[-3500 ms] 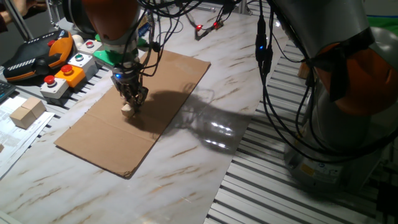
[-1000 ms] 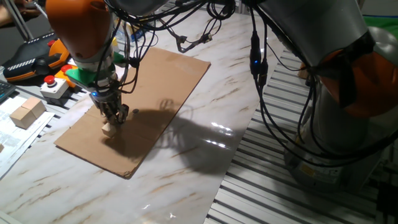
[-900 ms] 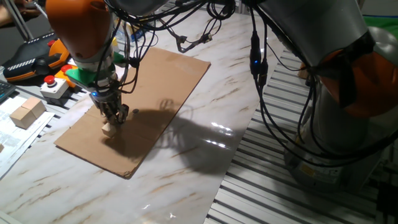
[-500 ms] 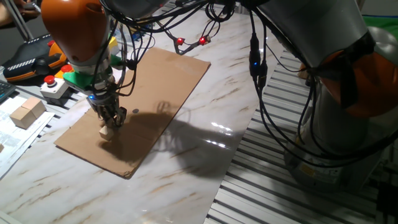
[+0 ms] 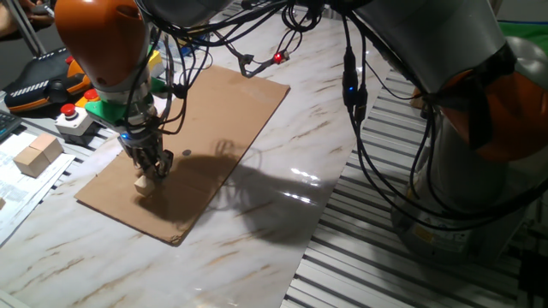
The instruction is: Use the gripper to push the small block from left to right
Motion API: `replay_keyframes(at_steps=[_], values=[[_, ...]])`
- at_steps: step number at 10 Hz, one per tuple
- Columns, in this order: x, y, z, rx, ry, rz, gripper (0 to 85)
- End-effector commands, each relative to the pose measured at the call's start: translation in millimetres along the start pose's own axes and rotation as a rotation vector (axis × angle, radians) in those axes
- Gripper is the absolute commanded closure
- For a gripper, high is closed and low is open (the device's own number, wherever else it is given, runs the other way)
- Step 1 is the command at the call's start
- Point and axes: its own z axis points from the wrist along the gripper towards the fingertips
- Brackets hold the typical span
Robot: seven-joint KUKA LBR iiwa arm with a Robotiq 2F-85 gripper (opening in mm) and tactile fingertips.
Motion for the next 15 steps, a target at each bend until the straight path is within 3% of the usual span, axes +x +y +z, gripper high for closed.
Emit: replay_keyframes(at_steps=[1, 6, 15], values=[[0.7, -0.3, -0.3, 0.005, 0.003, -0.010, 84.3], [5.0, -0.8, -0.9, 0.009, 0.015, -0.022, 84.3], [19.1, -4.1, -0.7, 0.008, 0.008, -0.006, 84.3]])
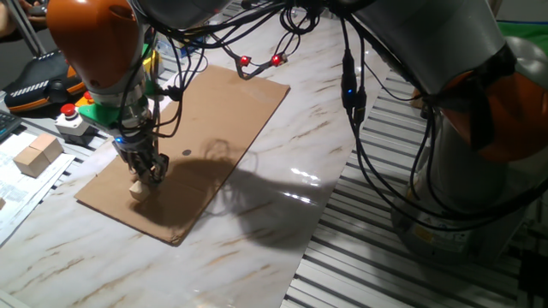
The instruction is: Use the gripper to push the small block from left to right
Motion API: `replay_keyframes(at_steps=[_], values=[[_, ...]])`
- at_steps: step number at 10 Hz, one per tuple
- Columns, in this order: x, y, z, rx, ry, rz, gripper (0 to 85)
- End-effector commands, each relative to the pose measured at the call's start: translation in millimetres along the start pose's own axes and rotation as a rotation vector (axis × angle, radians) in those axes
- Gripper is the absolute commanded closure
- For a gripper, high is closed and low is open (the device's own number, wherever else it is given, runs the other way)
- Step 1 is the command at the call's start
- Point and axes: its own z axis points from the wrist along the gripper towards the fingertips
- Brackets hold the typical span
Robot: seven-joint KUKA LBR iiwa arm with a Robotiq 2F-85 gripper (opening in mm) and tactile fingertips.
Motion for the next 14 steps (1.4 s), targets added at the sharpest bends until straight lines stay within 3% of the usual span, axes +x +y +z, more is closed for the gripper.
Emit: replay_keyframes(at_steps=[1, 8, 11, 14], values=[[1.1, -0.3, -0.2, 0.000, 0.000, 0.000, 84.3], [4.9, 0.5, -1.0, -0.002, -0.005, -0.005, 84.3], [-3.1, 1.7, -1.3, 0.000, -0.029, -0.033, 84.3], [-13.1, 4.8, -1.2, -0.004, -0.029, -0.053, 84.3]])
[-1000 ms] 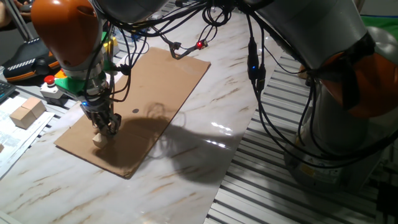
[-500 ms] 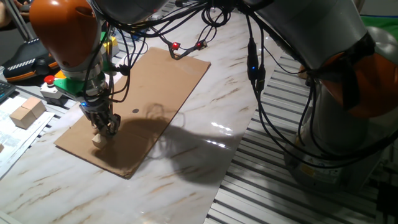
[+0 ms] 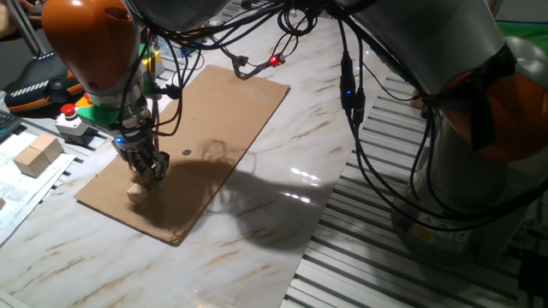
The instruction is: Use the gripper to push the small block from left to right
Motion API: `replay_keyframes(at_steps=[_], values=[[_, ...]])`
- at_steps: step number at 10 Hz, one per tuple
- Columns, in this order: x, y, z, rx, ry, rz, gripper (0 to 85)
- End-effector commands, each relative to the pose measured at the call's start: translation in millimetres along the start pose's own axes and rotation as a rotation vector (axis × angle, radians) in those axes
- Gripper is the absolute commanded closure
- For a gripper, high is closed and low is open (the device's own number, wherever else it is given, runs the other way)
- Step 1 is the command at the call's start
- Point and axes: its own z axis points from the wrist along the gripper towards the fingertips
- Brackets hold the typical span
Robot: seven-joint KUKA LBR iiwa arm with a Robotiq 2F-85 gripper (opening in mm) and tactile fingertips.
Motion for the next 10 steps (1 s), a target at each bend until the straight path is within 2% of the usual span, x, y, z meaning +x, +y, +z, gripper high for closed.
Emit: replay_keyframes(at_steps=[1, 2, 6, 9, 10], values=[[-1.4, -0.2, 0.3, 0.000, 0.001, -0.005, 84.3], [-2.5, -0.5, 1.0, -0.005, 0.006, -0.014, 84.0], [-1.7, -0.8, 2.1, -0.020, 0.008, -0.013, 37.0], [-2.4, -0.9, -0.3, -0.023, -0.011, -0.026, 24.3], [-3.5, -0.5, -5.4, -0.023, -0.022, -0.038, 23.3]])
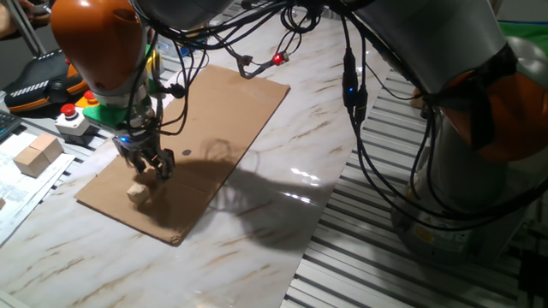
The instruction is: Use the gripper to push the small block from left to right
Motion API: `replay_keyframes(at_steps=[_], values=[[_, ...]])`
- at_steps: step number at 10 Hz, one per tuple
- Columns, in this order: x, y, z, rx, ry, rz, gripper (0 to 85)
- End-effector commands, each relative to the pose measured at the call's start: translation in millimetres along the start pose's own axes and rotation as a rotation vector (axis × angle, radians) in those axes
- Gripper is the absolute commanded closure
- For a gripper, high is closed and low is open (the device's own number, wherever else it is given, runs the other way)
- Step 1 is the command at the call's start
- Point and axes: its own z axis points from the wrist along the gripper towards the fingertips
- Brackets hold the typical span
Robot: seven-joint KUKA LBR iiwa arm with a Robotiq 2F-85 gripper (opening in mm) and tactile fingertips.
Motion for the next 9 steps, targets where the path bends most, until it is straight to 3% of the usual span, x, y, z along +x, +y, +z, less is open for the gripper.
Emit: replay_keyframes(at_steps=[1, 5, 8, 9], values=[[-3.0, 1.2, -8.0, 0.000, -0.007, -0.010, 23.3], [-22.2, 3.6, -54.0, 0.012, -0.028, -0.090, 23.7], [-39.8, 3.0, -76.3, 0.015, -0.028, -0.195, 33.3], [-50.4, 3.5, -88.7, 0.017, -0.014, -0.249, 40.3]])
